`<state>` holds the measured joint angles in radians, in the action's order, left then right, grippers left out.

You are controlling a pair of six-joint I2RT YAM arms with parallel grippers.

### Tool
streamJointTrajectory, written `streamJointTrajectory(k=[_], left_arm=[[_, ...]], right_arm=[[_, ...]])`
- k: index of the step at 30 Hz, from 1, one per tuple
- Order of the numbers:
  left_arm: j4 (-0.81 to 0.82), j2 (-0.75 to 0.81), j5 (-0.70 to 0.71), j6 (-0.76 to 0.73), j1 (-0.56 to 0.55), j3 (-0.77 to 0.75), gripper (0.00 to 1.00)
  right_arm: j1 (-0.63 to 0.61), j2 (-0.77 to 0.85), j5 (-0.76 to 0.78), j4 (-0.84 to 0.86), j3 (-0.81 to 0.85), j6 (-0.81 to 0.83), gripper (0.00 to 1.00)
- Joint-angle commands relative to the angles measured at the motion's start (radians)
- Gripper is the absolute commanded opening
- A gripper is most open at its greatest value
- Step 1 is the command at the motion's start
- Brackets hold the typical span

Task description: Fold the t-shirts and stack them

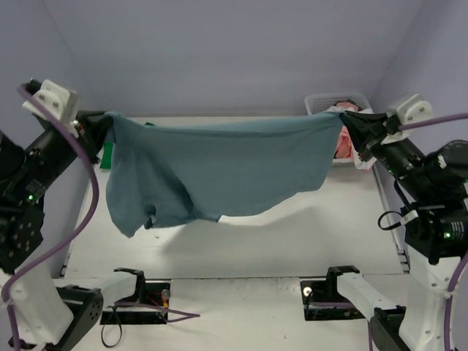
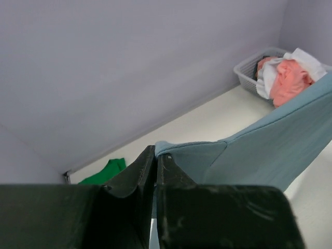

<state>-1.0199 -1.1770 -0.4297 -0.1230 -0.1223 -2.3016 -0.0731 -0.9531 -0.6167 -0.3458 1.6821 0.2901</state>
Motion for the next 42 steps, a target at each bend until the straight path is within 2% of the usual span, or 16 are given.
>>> streamJointTrajectory(k=[1,4,12,18,21,26,31,35,42], left_arm=[[0.167,0.075,-0.066,0.014,0.009,0.057,0.0],[0.297,0.157,-0.076,0.058,0.009,0.125,0.0],[0.294,0.184,-0.145,0.077,0.009,0.012,0.0],[0.314,0.192,-0.142,0.075,0.009,-0.013,0.0],[0.299,0.182,-0.198,0.066,0.009,0.024,0.0],[0.307,0.149,-0.211,-0.019,0.009,0.217,0.0],[0.365,0.064,-0.231,-0.101,0.009,0.362,0.0],[0.473,-0.03,-0.238,-0.144,0.009,0.461,0.0],[0.543,-0.357,-0.244,-0.178,0.007,0.424,0.0]], right_arm=[[0.001,0.004,0.028,0.175,0.054,-0.084,0.0],[0.001,0.007,0.044,0.195,0.091,-0.138,0.0],[0.035,0.117,-0.011,0.186,0.073,-0.18,0.0],[0.049,0.168,0.006,0.185,0.031,-0.181,0.0],[0.047,0.165,0.02,0.182,0.016,-0.17,0.0],[0.045,0.146,0.011,0.168,-0.059,-0.129,0.0],[0.045,0.1,0.02,0.157,-0.166,-0.054,0.0],[0.045,0.021,0.029,0.163,-0.222,-0.014,0.0],[0.045,-0.159,0.031,0.229,-0.289,0.047,0.0]])
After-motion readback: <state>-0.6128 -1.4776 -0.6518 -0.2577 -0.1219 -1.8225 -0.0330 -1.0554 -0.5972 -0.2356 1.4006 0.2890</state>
